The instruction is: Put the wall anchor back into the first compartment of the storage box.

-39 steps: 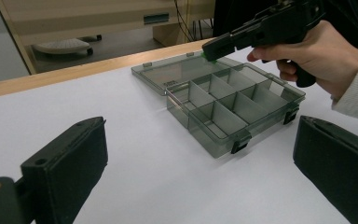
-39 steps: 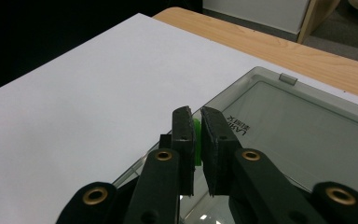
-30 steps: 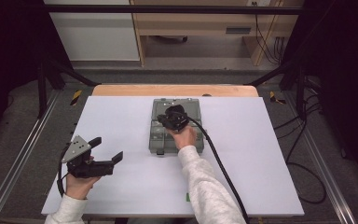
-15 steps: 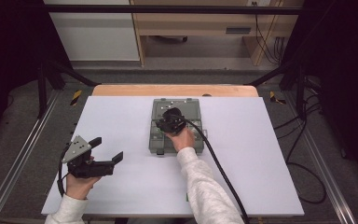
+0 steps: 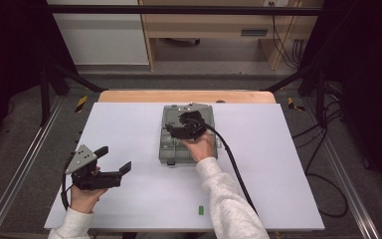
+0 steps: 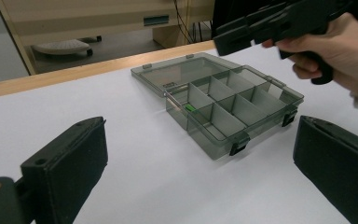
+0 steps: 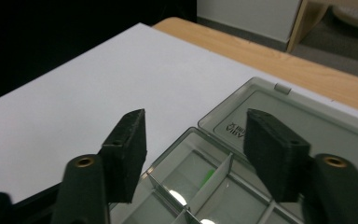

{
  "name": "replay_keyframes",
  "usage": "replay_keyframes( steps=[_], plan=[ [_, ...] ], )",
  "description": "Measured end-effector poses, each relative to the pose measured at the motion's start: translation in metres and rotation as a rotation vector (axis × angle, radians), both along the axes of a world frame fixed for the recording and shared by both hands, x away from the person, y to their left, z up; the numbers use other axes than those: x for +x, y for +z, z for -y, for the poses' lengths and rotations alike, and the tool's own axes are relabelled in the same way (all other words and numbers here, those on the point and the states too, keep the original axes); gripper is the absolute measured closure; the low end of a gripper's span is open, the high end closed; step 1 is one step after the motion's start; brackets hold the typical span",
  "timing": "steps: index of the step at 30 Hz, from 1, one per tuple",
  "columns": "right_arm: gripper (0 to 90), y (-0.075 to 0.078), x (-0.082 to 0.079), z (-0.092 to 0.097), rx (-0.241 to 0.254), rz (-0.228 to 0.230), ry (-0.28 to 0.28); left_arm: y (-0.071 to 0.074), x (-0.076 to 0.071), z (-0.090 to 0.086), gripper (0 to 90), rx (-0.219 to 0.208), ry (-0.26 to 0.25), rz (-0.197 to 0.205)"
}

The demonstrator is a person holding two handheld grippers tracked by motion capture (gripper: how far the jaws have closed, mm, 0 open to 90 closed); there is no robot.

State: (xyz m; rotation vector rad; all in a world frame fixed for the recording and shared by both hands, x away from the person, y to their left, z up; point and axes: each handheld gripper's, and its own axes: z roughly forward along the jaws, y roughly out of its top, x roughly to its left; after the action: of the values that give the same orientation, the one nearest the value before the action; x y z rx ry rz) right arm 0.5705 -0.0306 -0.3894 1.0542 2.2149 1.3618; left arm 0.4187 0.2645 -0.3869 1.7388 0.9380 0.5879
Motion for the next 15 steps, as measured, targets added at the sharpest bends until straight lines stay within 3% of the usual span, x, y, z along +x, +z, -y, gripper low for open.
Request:
replay_keyframes(
  steps=[4,7,10,15],
  plan=[
    [25.0,0.01,-0.013,0.013,0.022,0.022,-0.02,-0.001,0.0,0.001,2.4,0.005,0.001,-0.002],
    [19.0,0.013,-0.026,0.023,0.012,0.043,-0.045,-0.001,0.0,0.001,2.3,0.005,0.002,-0.003],
    [15.4,0.014,-0.043,0.038,0.014,0.067,-0.053,-0.001,0.001,0.002,2.3,0.006,0.003,-0.005],
    [11.6,0.012,-0.058,0.053,0.03,0.079,-0.057,-0.002,0.001,0.002,2.2,0.004,0.002,-0.007]
  ],
)
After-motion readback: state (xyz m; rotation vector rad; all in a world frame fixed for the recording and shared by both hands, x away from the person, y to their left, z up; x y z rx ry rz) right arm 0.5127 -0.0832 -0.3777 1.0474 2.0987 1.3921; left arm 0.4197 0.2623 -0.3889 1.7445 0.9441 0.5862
